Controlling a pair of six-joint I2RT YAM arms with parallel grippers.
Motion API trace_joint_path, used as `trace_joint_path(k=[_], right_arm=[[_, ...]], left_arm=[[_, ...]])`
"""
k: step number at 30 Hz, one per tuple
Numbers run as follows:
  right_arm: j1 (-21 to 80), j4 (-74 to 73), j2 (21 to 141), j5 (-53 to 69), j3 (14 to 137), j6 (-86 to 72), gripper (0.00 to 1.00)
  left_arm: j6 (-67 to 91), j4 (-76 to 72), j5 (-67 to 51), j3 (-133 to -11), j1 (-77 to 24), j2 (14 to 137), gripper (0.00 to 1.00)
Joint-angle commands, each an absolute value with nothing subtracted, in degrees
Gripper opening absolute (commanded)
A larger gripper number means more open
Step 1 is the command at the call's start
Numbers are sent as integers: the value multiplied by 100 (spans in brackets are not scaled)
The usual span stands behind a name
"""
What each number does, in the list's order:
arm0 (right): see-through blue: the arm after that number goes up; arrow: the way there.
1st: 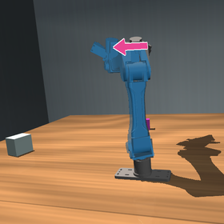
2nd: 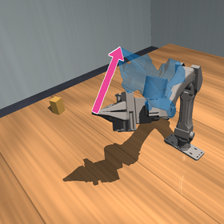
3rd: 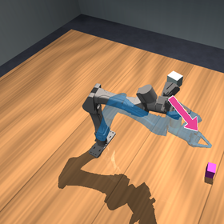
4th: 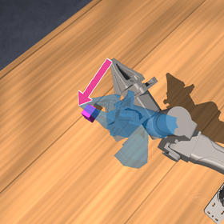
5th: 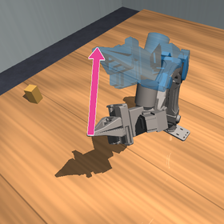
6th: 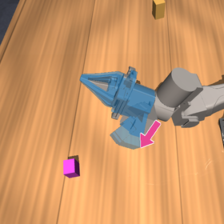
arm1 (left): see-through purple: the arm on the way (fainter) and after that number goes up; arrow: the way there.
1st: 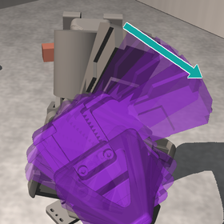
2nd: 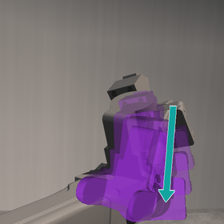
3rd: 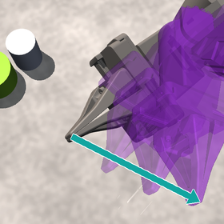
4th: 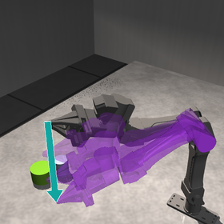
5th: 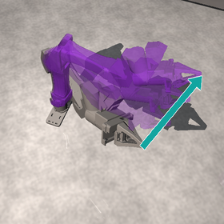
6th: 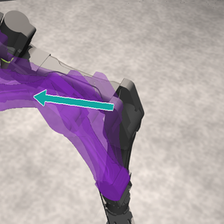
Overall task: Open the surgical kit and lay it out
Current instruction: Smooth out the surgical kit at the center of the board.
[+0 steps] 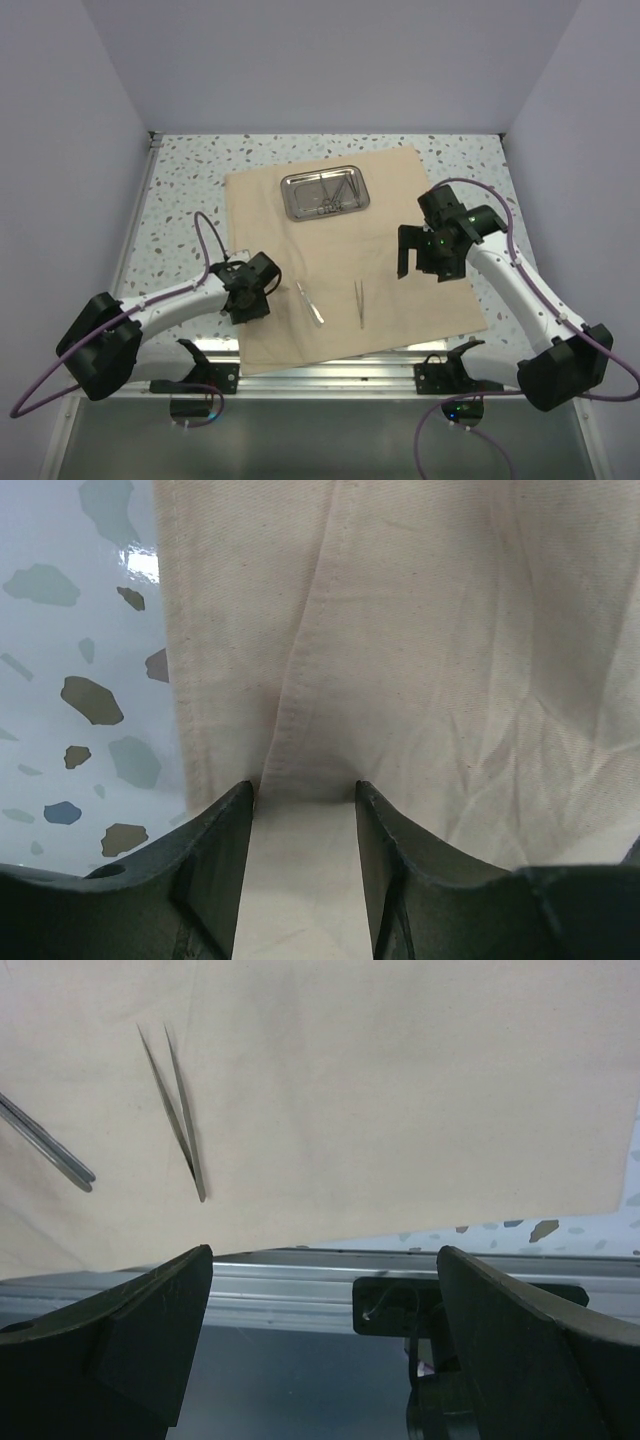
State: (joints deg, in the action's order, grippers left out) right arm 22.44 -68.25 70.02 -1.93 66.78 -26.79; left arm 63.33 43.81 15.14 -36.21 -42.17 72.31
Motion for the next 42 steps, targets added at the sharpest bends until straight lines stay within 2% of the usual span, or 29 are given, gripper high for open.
trace_joint_path(k=[1, 9, 11, 15, 16, 27, 33, 38, 41, 42], right_arm=[[2232, -6715, 7022, -141, 6706, -2689, 98], [2224, -6627, 7075, -88, 6566, -2707, 98], [2224, -6601, 7093, -62, 6539, -2707, 98], [2215, -6566, 7110, -18, 6513, -2707, 98], [2215, -6565, 7110, -26, 6513, -2698, 98], [2215, -6451, 7023, -18, 6293, -2681, 98], [2224, -6346, 7022, -18, 6205, -2672, 98], [2224, -6311, 7040, 88, 6170, -2672, 98], [2224, -6311, 7023, 53, 6179, -2654, 98], [2215, -6311, 7014, 35, 6170, -2654, 98]], left_arm=[[6214, 4104, 1433, -3481, -4166, 7233, 49], [6284, 4201, 1424, -3392, -4157, 7119, 39], [6310, 4297, 1433, -3401, -4157, 7093, 33], [6468, 4683, 1459, -3611, -4157, 6979, 14], [6512, 4798, 1450, -3656, -4157, 6935, 12], [6574, 6459, 1310, -4719, -4157, 6434, 0], [6513, 6908, 1011, -4536, -4236, 6460, 0], [6513, 7119, 854, -4605, -4359, 6828, 14], [6478, 7181, 773, -4781, -4359, 7127, 64], [6486, 7189, 860, -5016, -4351, 7171, 95]])
